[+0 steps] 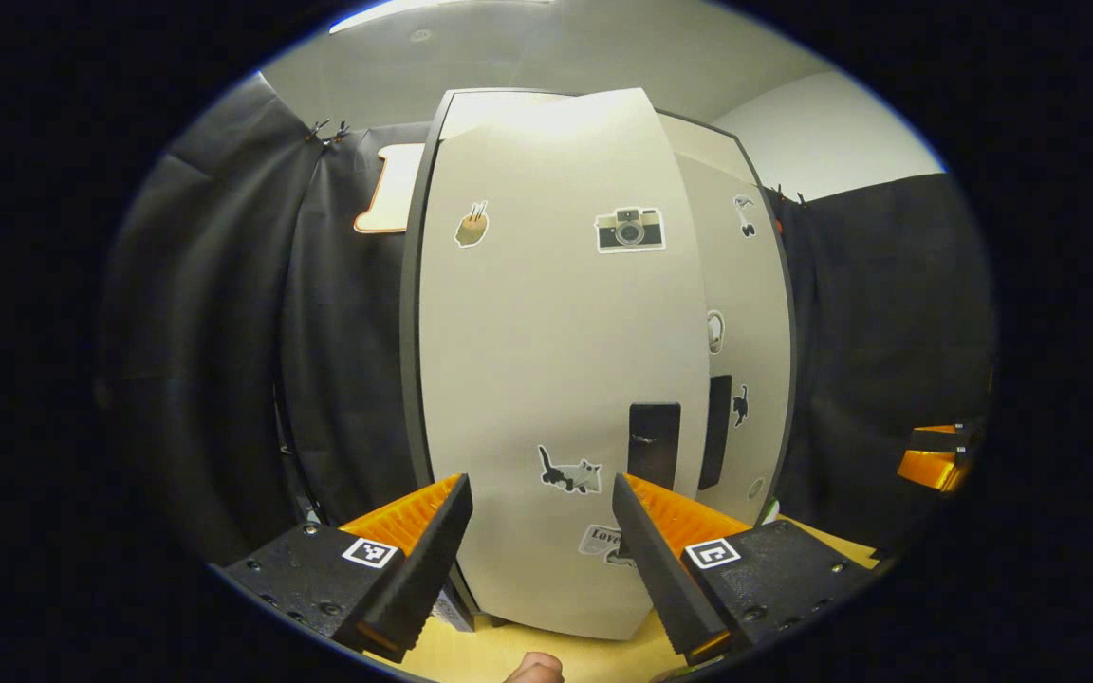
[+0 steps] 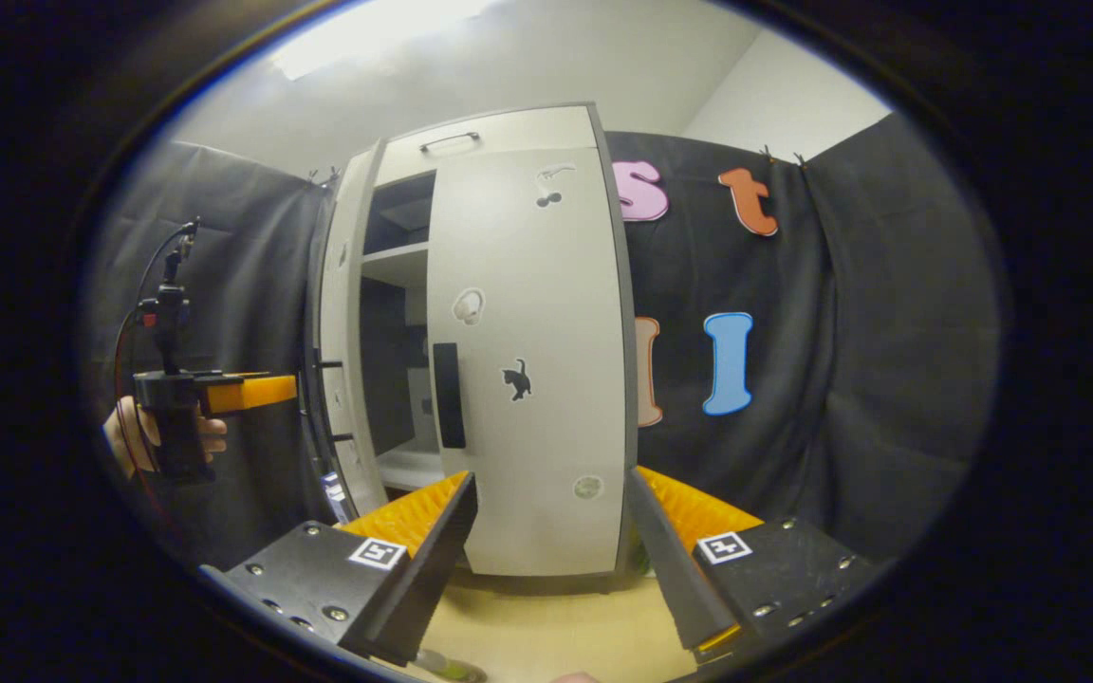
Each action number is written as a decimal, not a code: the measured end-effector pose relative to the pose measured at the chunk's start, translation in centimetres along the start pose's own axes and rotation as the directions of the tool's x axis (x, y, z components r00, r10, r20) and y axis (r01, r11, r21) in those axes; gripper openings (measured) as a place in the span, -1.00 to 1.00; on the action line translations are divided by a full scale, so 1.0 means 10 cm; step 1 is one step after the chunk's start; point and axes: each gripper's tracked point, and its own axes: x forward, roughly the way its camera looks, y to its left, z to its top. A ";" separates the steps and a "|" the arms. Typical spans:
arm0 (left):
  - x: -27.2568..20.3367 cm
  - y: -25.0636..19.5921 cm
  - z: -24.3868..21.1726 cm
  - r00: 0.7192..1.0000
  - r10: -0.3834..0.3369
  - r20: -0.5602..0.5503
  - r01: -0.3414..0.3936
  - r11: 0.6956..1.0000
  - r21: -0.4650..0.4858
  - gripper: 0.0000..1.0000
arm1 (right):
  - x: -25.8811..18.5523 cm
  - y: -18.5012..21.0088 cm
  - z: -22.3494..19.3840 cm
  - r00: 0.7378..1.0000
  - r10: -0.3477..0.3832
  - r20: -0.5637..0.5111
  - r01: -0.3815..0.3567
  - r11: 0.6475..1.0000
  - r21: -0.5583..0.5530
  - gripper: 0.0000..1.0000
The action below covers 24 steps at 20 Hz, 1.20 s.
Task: Grasp the bottle in the cabinet with the left hand and place it on the coaster, then close the right door with the right hand and the left door with the left hand.
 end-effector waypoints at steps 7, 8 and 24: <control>-0.08 0.01 -0.12 1.000 -0.005 -0.028 0.003 0.999 -0.050 0.80 | -0.05 0.10 0.07 1.000 -0.010 0.003 0.010 1.000 -0.003 0.92; -0.11 0.01 -0.13 1.000 -0.005 -0.031 0.003 0.999 -0.054 0.89 | -0.06 0.13 0.08 1.000 -0.009 0.002 0.009 1.000 -0.003 0.92; -1.34 -0.36 -0.26 0.996 0.072 -0.044 -0.072 0.997 0.012 0.89 | -0.67 0.60 0.40 0.996 0.070 0.056 -0.067 0.997 -0.048 0.91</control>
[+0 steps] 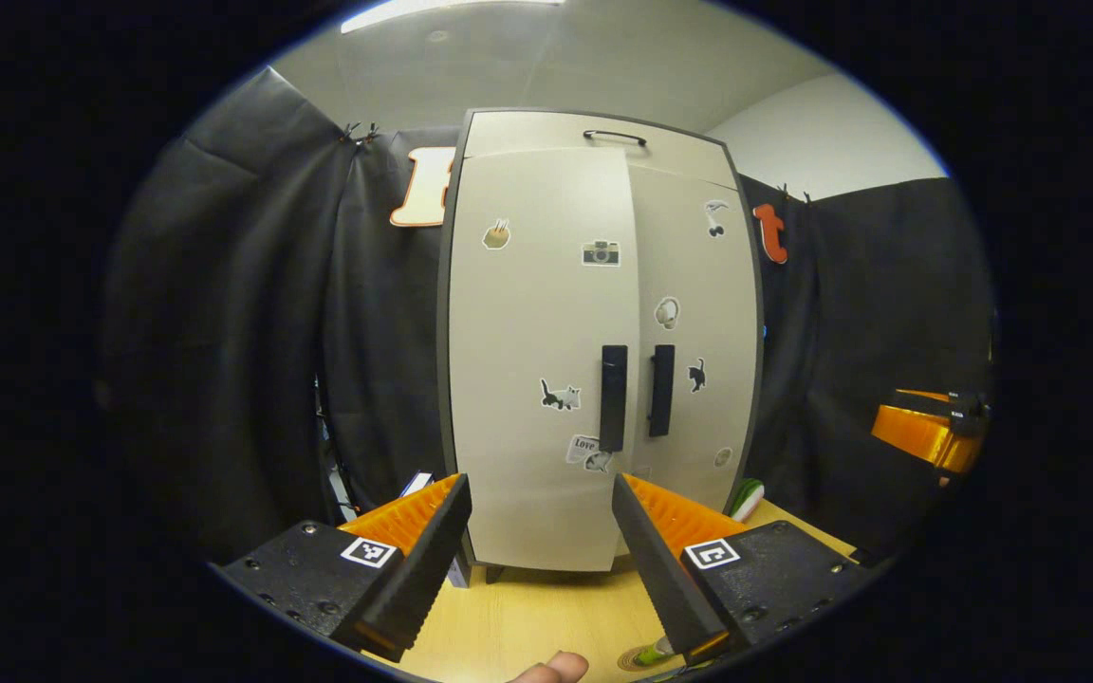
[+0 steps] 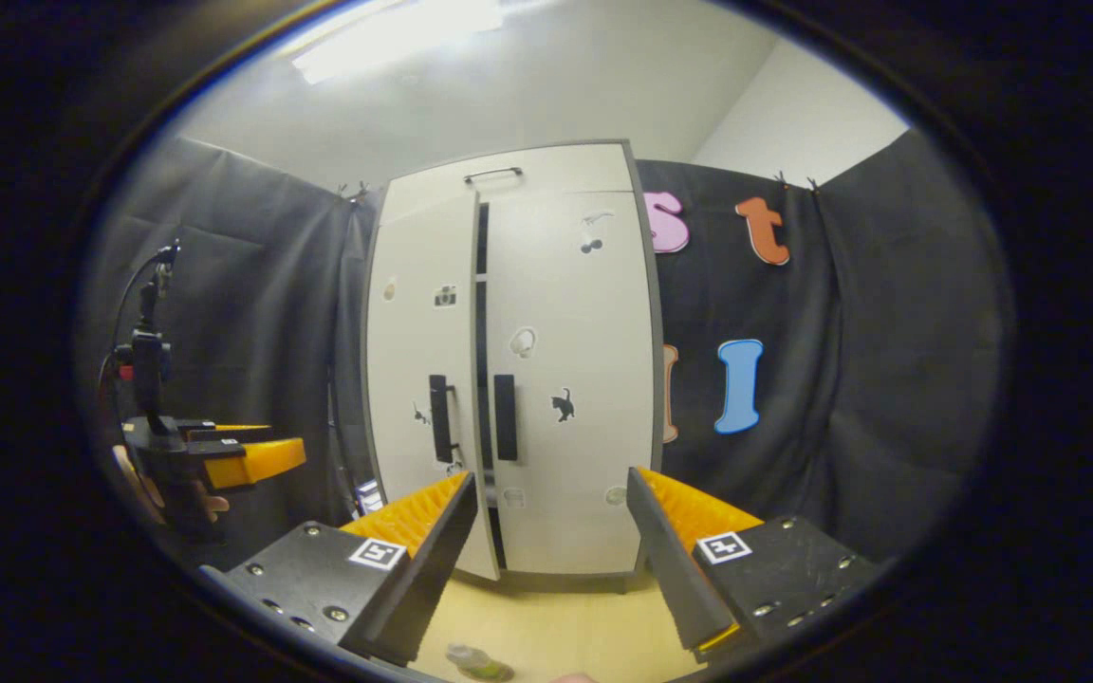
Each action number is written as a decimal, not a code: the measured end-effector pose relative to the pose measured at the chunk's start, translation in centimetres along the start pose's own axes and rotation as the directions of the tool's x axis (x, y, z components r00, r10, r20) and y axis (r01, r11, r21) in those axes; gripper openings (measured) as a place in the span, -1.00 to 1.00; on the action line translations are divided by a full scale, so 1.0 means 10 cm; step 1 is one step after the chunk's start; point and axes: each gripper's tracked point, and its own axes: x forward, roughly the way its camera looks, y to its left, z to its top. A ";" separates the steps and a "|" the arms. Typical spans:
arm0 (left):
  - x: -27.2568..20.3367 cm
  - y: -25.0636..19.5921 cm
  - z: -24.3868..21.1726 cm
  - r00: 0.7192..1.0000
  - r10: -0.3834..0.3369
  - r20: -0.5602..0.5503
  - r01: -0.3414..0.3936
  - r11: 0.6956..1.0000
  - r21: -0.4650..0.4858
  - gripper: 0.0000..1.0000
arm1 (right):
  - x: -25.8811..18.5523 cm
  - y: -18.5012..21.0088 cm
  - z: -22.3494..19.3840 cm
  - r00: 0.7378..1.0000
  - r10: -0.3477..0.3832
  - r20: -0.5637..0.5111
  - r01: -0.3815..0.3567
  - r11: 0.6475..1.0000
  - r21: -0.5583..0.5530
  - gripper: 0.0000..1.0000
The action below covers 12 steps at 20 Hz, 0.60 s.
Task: Grasp the bottle in the cabinet with the left hand and place it on the coaster, then close the right door with the right hand and the left door with the left hand.
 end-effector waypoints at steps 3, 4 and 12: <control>-0.23 -0.05 -0.05 1.000 -0.004 -0.001 0.004 1.000 0.018 0.89 | -0.13 0.19 -0.07 0.999 0.032 -0.002 -0.032 0.999 -0.031 0.92; -0.28 -0.06 -0.07 1.000 -0.010 -0.003 0.010 1.000 0.011 0.89 | -0.17 0.26 -0.09 0.999 0.038 -0.007 -0.038 0.999 -0.027 0.91; -0.44 0.09 -0.08 1.000 -0.023 0.005 0.023 1.000 0.001 0.89 | -0.19 0.57 0.04 0.994 0.097 0.051 -0.102 0.991 0.090 0.92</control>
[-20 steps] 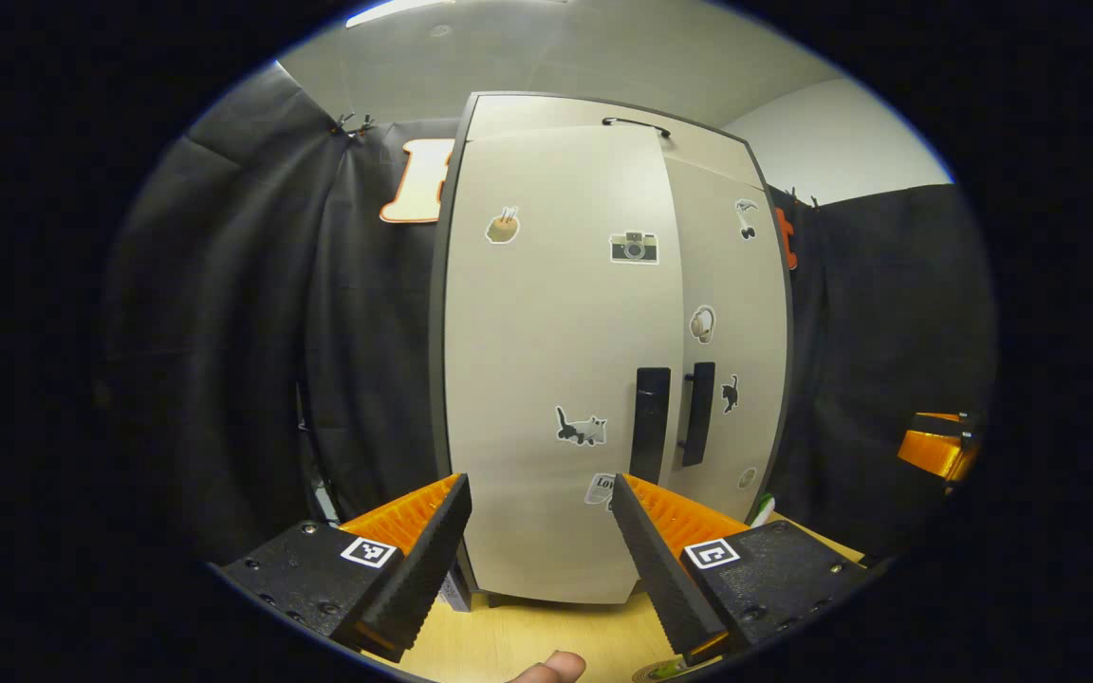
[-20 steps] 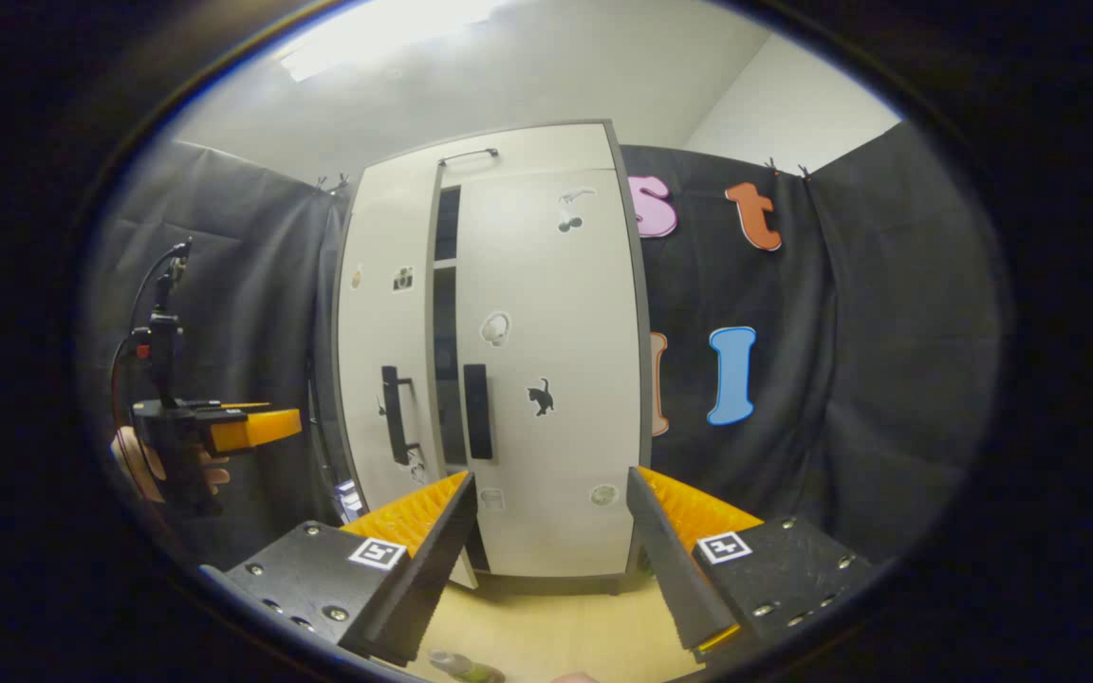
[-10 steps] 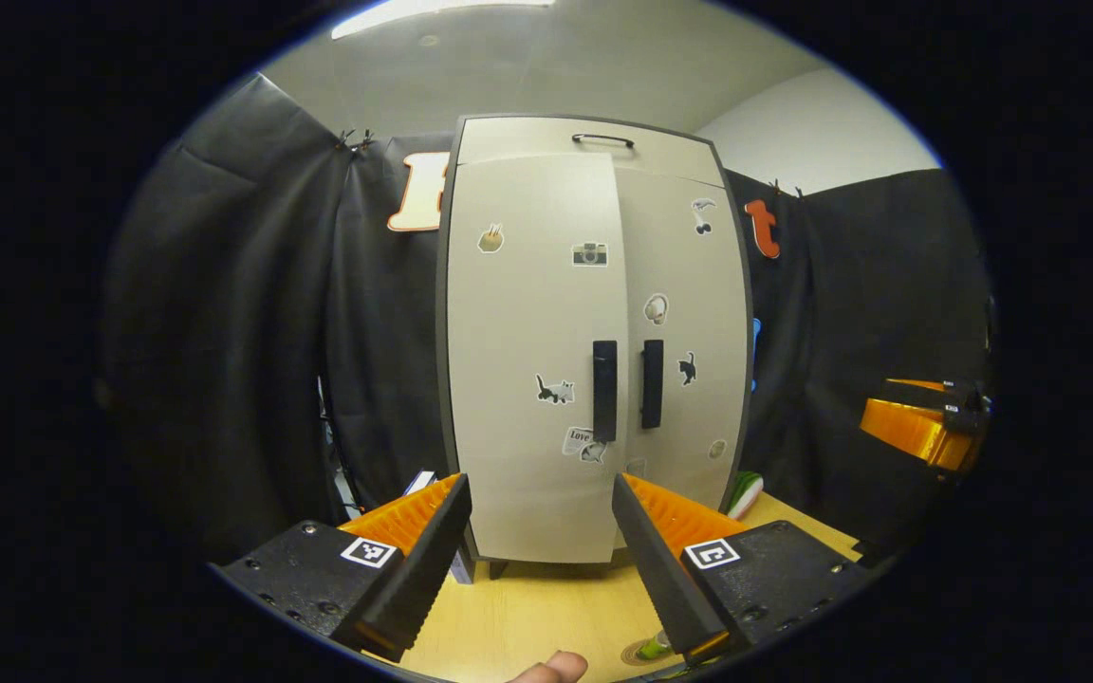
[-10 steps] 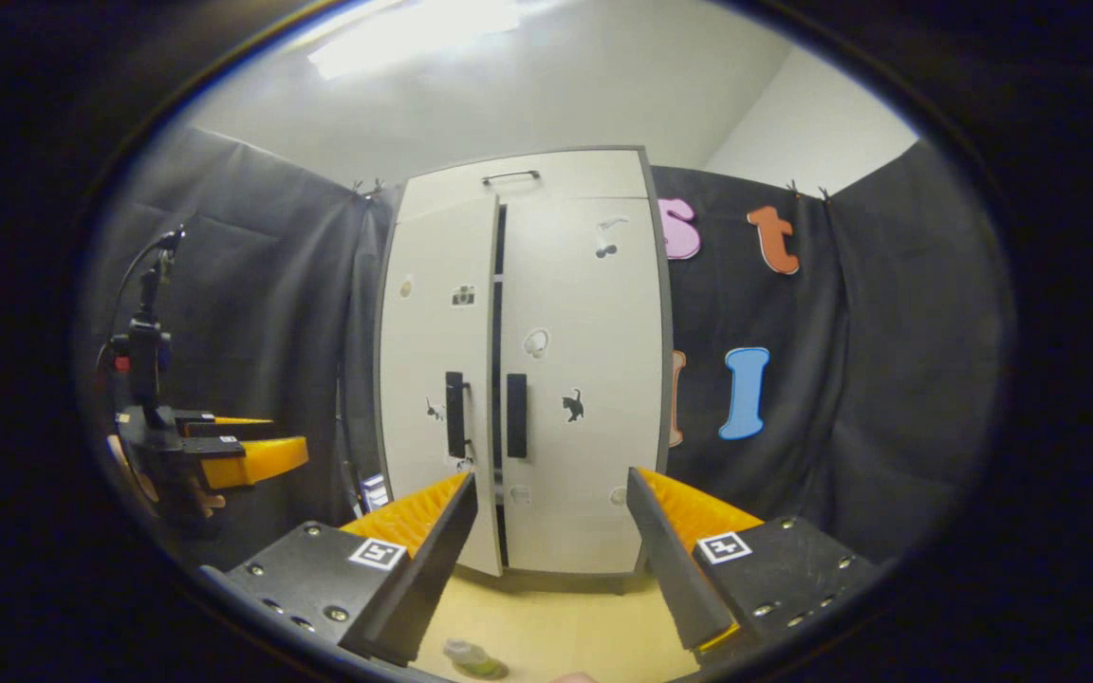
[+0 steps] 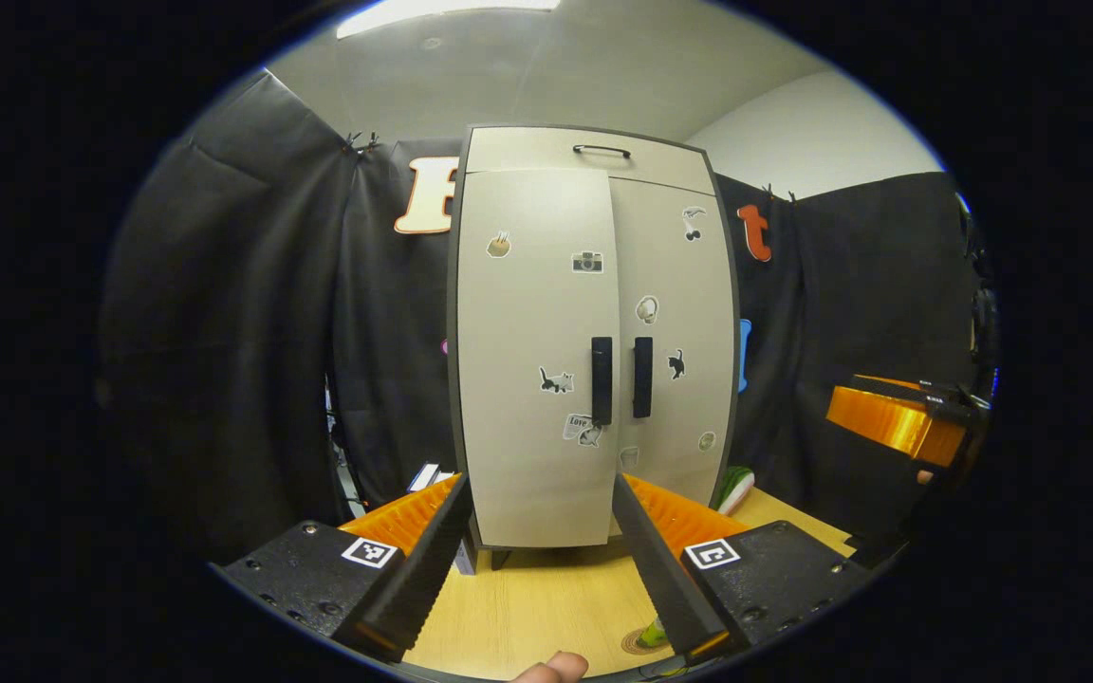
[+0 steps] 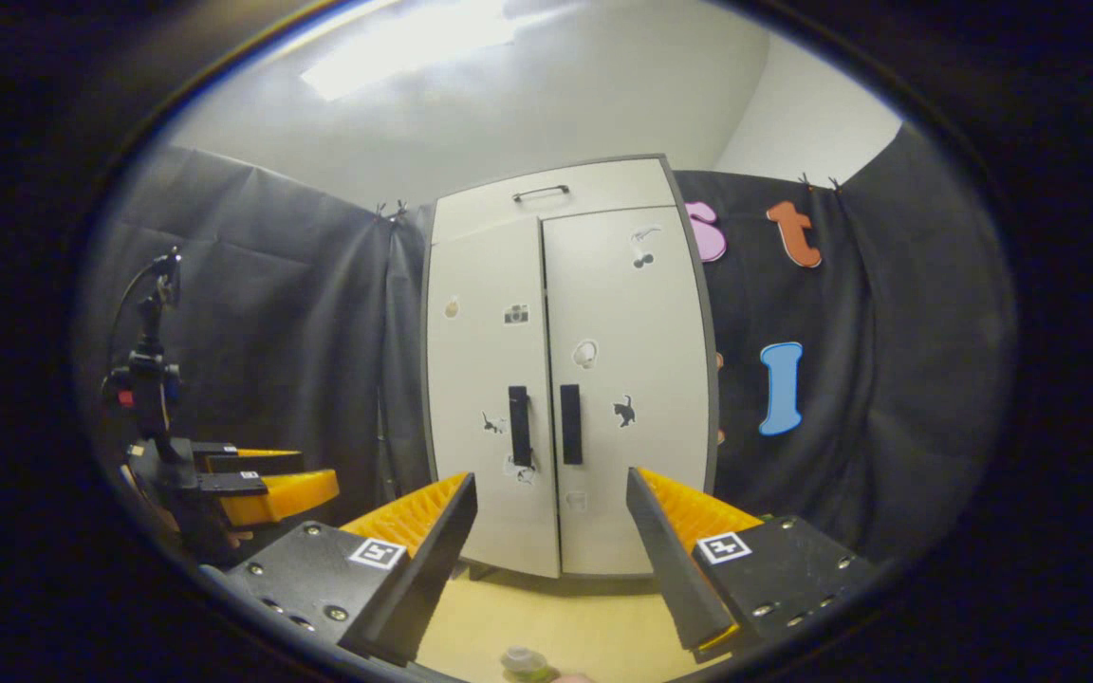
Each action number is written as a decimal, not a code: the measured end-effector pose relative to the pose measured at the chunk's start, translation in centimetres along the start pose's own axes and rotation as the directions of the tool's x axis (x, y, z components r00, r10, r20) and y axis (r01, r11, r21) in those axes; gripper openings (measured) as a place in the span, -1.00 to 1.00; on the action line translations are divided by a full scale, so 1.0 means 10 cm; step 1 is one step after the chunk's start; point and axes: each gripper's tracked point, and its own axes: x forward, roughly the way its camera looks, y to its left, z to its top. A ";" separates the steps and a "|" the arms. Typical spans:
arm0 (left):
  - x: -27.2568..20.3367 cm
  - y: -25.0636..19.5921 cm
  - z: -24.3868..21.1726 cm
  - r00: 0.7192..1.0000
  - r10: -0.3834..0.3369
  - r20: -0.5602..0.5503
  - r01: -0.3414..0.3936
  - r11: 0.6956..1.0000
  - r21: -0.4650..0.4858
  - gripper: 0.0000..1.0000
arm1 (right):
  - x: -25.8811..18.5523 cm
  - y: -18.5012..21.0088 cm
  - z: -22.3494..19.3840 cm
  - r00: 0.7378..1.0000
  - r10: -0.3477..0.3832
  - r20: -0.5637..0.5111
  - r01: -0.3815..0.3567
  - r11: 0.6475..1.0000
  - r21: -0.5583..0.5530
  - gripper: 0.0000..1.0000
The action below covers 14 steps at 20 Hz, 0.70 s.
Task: Grasp the bottle in the cabinet with the left hand and place it on the coaster, then close the right door with the right hand and the left door with the left hand.
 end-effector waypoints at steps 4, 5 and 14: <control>-0.02 0.08 -0.05 1.000 0.016 0.008 -0.016 1.000 -0.007 0.89 | -0.01 0.06 -0.10 1.000 -0.010 -0.019 0.010 0.999 -0.033 0.91; -0.02 0.09 -0.09 1.000 0.017 0.000 -0.017 1.000 -0.014 0.89 | -0.01 0.07 -0.13 1.000 -0.011 -0.025 0.010 0.999 -0.046 0.91; -0.02 0.03 -0.07 1.000 -0.020 -0.005 0.020 0.999 -0.029 0.89 | -0.03 0.08 -0.17 0.999 -0.040 -0.030 0.038 0.997 -0.066 0.91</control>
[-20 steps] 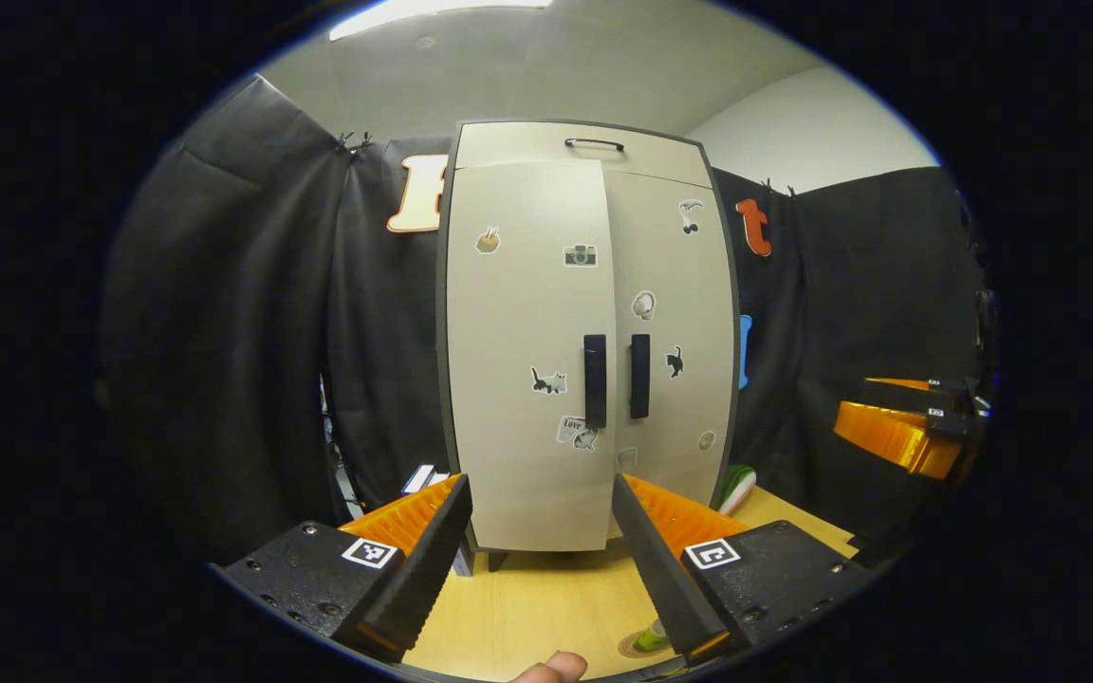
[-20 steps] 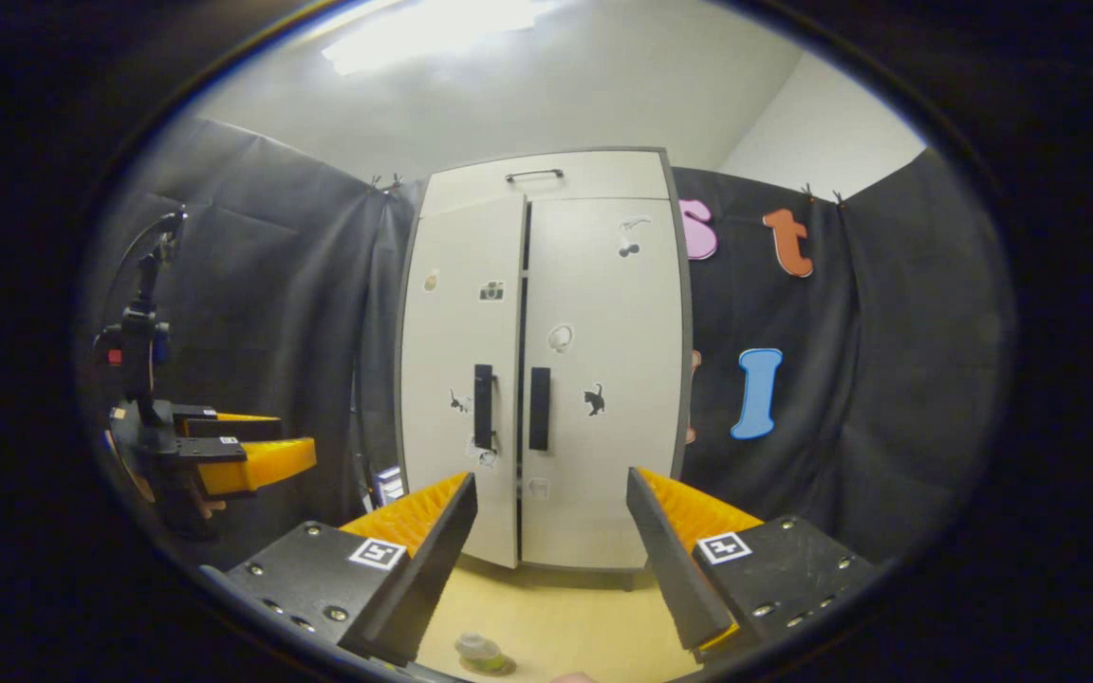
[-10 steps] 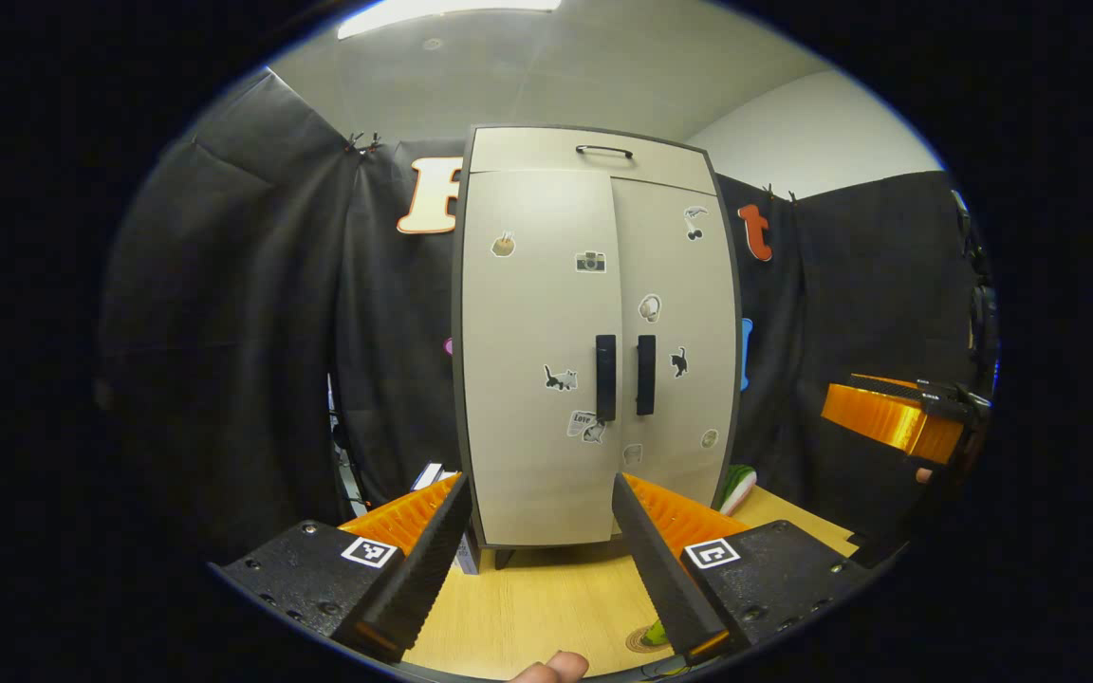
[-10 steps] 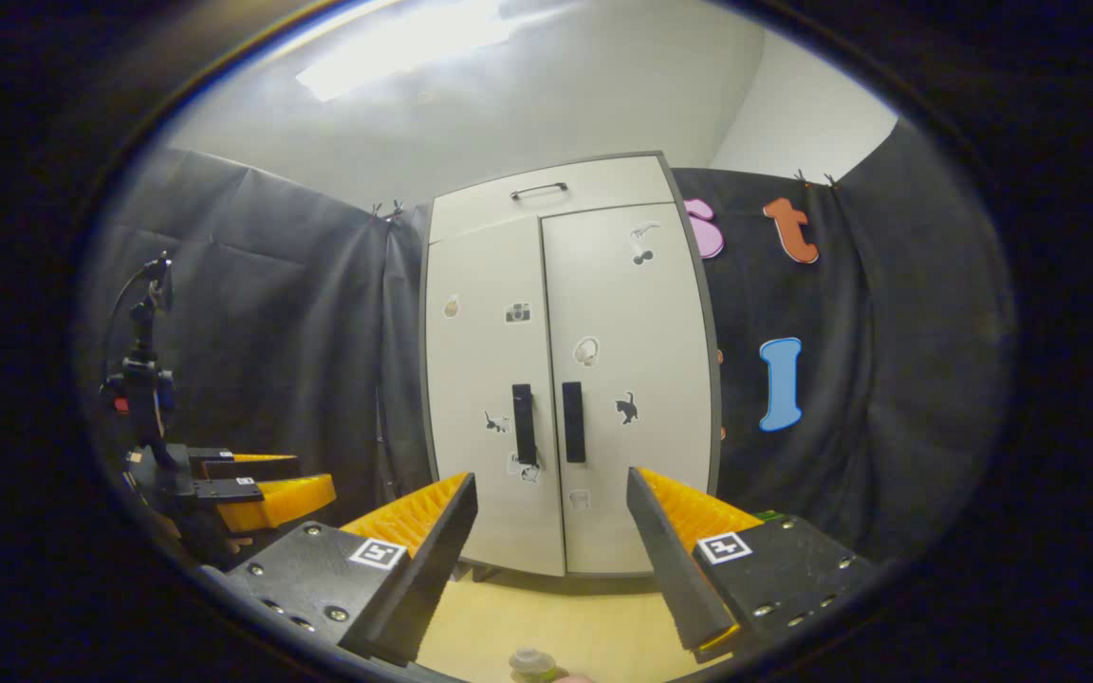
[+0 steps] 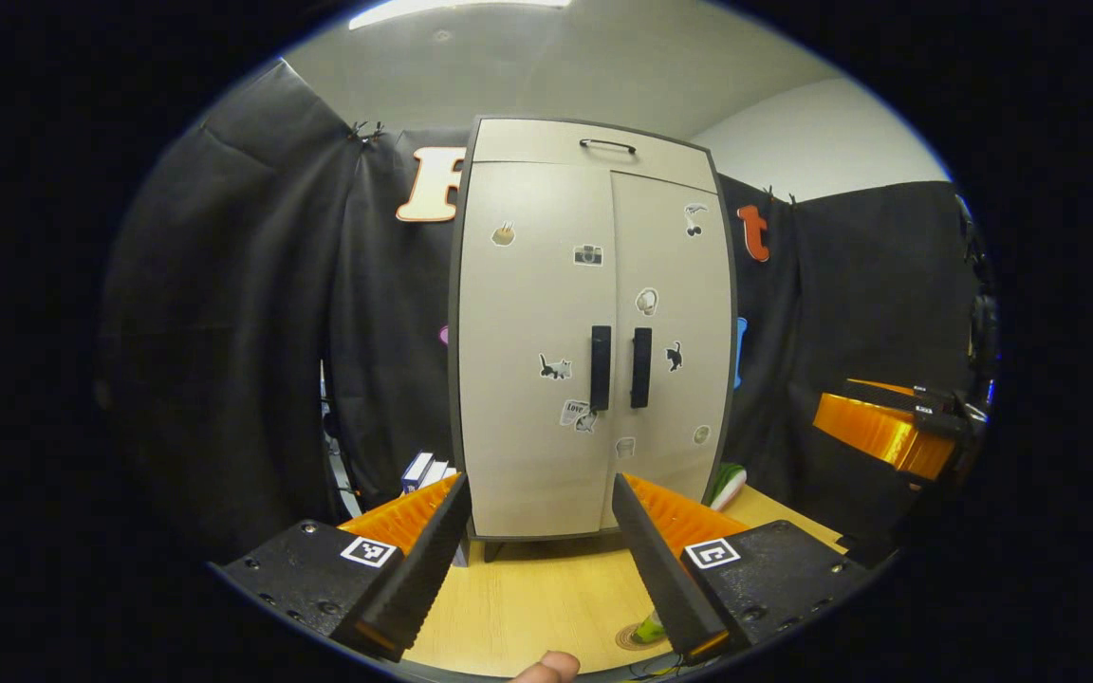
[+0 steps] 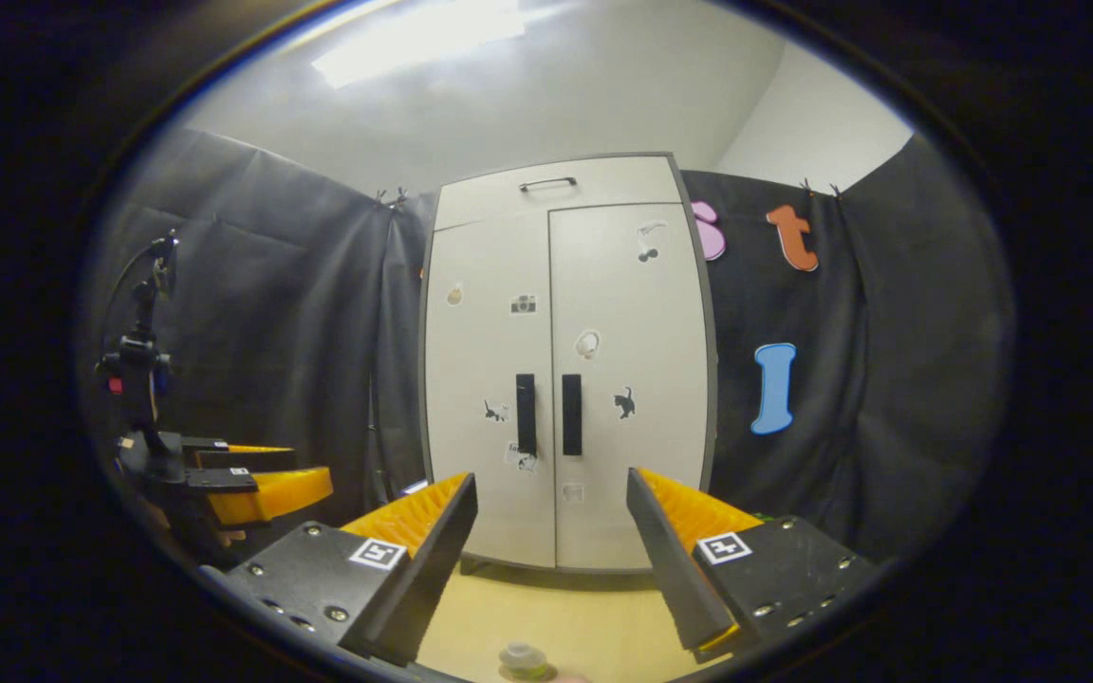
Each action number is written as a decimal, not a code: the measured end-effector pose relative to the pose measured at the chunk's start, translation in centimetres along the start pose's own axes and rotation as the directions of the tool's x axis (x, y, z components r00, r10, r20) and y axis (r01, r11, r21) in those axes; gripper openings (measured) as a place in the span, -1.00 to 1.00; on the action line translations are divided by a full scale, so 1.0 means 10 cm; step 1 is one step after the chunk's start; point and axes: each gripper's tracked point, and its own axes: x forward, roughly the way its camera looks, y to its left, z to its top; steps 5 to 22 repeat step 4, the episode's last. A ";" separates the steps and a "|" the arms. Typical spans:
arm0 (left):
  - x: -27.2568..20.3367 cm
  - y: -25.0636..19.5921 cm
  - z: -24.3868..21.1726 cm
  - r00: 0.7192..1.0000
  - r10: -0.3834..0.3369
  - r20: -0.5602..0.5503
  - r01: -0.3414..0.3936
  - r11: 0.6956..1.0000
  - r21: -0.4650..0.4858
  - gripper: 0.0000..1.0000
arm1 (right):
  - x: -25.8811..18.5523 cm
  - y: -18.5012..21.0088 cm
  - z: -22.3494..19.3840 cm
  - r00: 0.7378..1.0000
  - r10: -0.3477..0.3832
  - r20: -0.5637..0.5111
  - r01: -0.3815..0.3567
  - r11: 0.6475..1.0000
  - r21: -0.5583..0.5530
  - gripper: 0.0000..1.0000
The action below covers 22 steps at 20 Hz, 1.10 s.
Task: Grasp the bottle in the cabinet with the left hand and place it on the coaster, then close the right door with the right hand and the left door with the left hand.
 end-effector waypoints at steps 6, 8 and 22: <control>0.00 0.00 0.06 1.000 -0.002 0.020 0.002 1.000 0.024 0.89 | 0.02 0.02 0.03 1.000 0.008 0.006 -0.007 1.000 -0.029 0.91; 0.00 0.00 0.06 1.000 -0.002 0.020 0.002 1.000 0.024 0.89 | 0.02 0.02 0.03 1.000 0.008 0.006 -0.007 1.000 -0.029 0.91; 0.00 0.00 0.06 1.000 -0.002 0.020 0.002 1.000 0.024 0.89 | 0.02 0.02 0.03 1.000 0.008 0.006 -0.007 1.000 -0.029 0.91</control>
